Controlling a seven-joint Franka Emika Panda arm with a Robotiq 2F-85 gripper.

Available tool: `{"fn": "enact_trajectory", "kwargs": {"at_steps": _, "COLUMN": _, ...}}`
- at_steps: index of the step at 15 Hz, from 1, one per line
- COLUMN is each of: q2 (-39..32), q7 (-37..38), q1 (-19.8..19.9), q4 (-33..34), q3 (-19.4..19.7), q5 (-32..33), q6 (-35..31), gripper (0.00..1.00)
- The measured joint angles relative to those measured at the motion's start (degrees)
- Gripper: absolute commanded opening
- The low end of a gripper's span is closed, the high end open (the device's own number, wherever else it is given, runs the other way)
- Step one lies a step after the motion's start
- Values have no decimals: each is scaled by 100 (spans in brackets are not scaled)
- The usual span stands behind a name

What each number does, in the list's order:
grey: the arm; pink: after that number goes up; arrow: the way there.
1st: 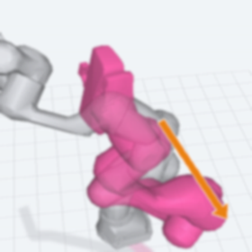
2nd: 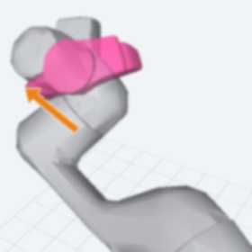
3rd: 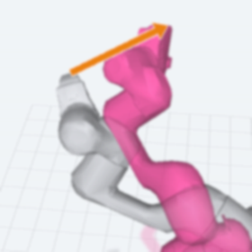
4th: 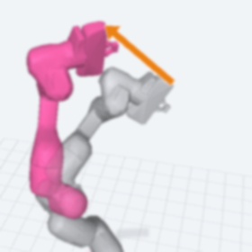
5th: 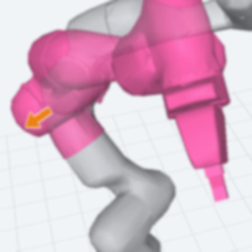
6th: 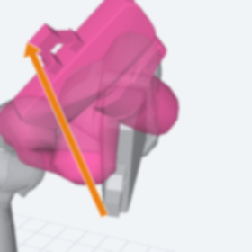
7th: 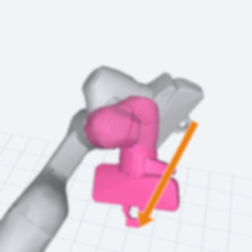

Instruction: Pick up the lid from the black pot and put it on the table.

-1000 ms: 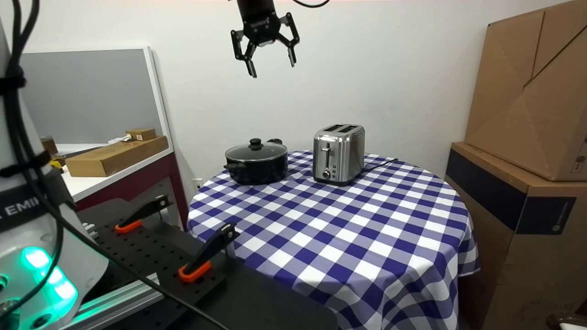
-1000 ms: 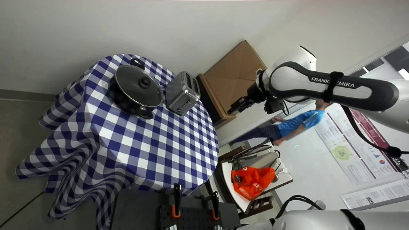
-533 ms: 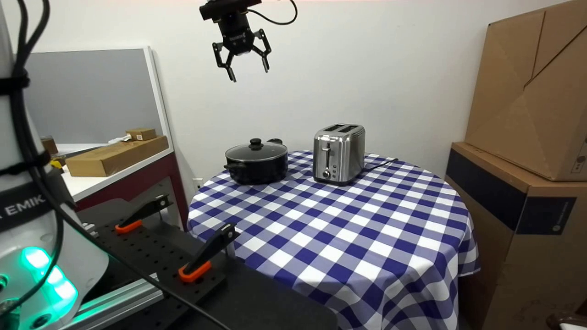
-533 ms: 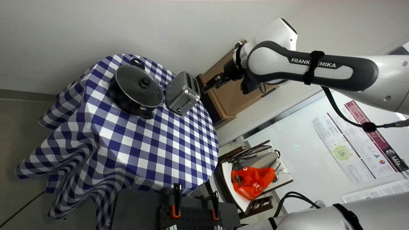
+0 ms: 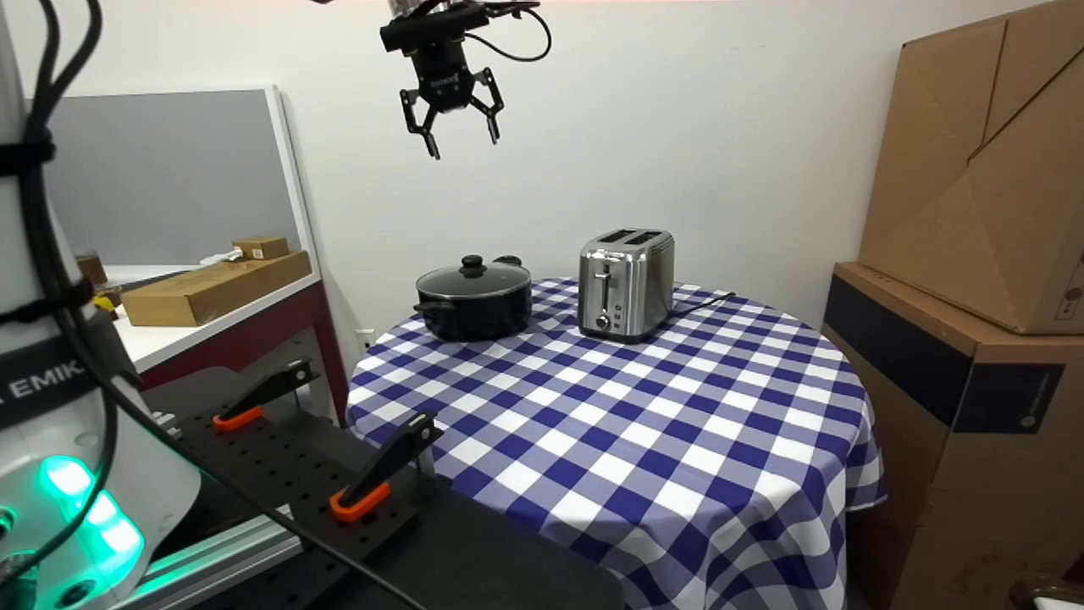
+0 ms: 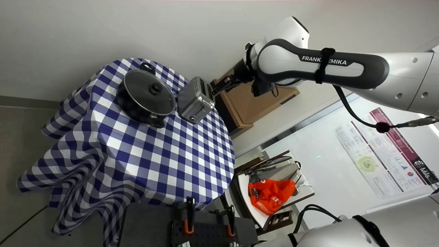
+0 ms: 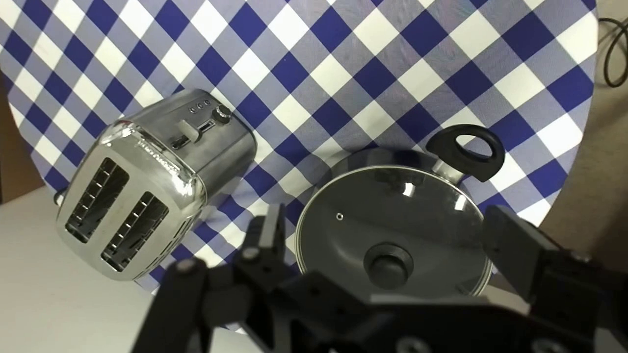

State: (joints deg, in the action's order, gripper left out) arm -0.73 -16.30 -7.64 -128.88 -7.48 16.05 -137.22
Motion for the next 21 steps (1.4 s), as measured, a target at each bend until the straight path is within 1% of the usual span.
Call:
{"fn": "enact_trajectory", "kwargs": {"at_steps": 3, "q2": 39, "q7": 325, "q1": 31, "q4": -163, "q3": 28, "q5": 302, "q6": -5, "gripper": 100}}
{"fn": "enact_trajectory", "kwargs": {"at_steps": 5, "q2": -11, "q7": 555, "q1": 41, "q4": -256, "q3": 34, "q5": 388, "q6": -89, "gripper": 100}}
{"fn": "enact_trajectory", "kwargs": {"at_steps": 7, "q2": -161, "q7": 700, "q1": 37, "q4": -253, "q3": 30, "q5": 386, "q6": -318, "gripper": 100}}
{"fn": "enact_trajectory", "kwargs": {"at_steps": 9, "q2": -417, "q7": 808, "q1": 23, "q4": -130, "q3": 22, "q5": 363, "q6": -634, "gripper": 96}}
{"fn": "enact_trajectory", "kwargs": {"at_steps": 10, "q2": -576, "q7": 888, "q1": 9, "q4": -21, "q3": 19, "q5": 363, "q6": -780, "gripper": 100}}
{"fn": "enact_trajectory", "kwargs": {"at_steps": 11, "q2": -754, "q7": 955, "q1": -7, "q4": 121, "q3": 14, "q5": 342, "q6": -906, "gripper": 98}}
{"fn": "enact_trajectory", "kwargs": {"at_steps": 12, "q2": -954, "q7": 1000, "q1": -26, "q4": 293, "q3": 5, "q5": 322, "q6": -1010, "gripper": 100}}
{"fn": "enact_trajectory", "kwargs": {"at_steps": 14, "q2": -1375, "q7": 1053, "q1": -78, "q4": 679, "q3": -9, "q5": 284, "q6": -1122, "gripper": 100}}
{"fn": "enact_trajectory", "kwargs": {"at_steps": 21, "q2": -2865, "q7": 1050, "q1": -421, "q4": 2197, "q3": -46, "q5": 191, "q6": -1046, "gripper": 100}}
